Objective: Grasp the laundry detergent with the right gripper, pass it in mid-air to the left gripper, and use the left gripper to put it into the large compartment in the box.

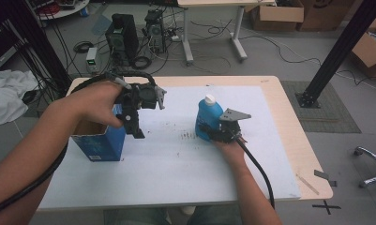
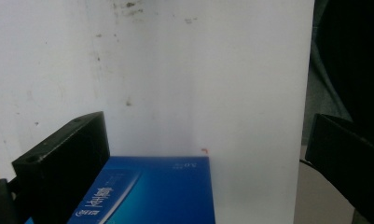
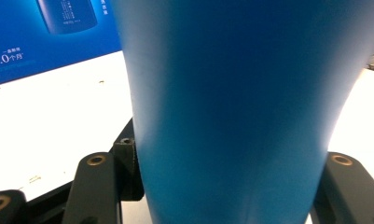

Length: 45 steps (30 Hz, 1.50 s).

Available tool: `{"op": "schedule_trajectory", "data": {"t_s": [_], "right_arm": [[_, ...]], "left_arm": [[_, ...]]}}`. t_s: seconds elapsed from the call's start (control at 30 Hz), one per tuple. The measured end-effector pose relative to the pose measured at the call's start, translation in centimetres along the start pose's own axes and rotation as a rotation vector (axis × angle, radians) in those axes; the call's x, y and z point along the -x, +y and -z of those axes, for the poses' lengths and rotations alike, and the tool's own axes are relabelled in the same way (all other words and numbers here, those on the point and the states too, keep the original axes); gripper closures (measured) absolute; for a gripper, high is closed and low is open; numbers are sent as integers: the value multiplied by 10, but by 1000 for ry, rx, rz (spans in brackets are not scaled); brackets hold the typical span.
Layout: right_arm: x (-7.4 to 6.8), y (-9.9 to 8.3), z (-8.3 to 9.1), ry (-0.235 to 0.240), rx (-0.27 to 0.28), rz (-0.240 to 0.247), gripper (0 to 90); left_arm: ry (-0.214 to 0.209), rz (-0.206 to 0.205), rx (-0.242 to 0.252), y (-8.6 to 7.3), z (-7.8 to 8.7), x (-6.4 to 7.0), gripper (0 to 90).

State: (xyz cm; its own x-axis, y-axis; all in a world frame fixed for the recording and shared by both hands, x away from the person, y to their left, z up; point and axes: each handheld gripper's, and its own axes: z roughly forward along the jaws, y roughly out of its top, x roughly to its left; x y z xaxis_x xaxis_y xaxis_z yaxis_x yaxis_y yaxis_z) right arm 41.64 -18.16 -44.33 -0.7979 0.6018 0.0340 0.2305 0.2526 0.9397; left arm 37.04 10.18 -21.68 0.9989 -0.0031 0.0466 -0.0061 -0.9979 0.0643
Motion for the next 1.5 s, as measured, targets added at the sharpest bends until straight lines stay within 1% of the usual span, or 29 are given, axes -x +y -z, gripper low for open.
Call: {"op": "schedule_trajectory", "data": {"t_s": [0.23, 0.33, 0.4, 0.53, 0.67, 0.77, 0.93, 1.1, 1.13, 1.27, 1.37, 1.47, 1.5], "right_arm": [[-1, 1, 1, -5, -5, 7, 432], [-1, 3, 2, 8, -20, 9, 438], [-2, 5, 3, 27, -30, 14, 440], [-6, 13, 11, 80, -29, 39, 441], [-15, 24, 19, 133, -32, 83, 442], [-23, 33, 24, 194, -36, 111, 440], [-38, 41, 26, 289, -43, 135, 440], [-58, 46, 21, 388, -63, 165, 440], [-63, 47, 18, 415, -68, 172, 440], [-77, 49, 10, 478, -88, 195, 440], [-84, 49, 4, 505, -93, 198, 440], [-90, 49, -3, 533, -95, 200, 441], [-92, 50, -6, 539, -94, 200, 441]], "left_arm": [[-4, 1, -1, 0, -1, 0, 1], [-5, 0, 0, 0, -1, 0, 1], [-6, -1, -1, 1, -1, 1, 1], [-6, -2, -2, 2, -1, 0, 1], [-9, -5, -6, 4, -1, 1, 1], [-6, -9, -6, 7, 0, 1, 1], [-7, -15, -6, 11, 1, 2, 1], [-15, -16, -10, 15, 0, 4, 1], [-17, -18, -11, 16, 0, 4, 1], [-22, -19, -14, 18, -2, 4, 1], [-32, -16, -14, 21, -4, 5, 1], [-46, -24, -1, 23, -6, 5, 1], [-49, -23, -4, 24, -7, 5, 1]]}}
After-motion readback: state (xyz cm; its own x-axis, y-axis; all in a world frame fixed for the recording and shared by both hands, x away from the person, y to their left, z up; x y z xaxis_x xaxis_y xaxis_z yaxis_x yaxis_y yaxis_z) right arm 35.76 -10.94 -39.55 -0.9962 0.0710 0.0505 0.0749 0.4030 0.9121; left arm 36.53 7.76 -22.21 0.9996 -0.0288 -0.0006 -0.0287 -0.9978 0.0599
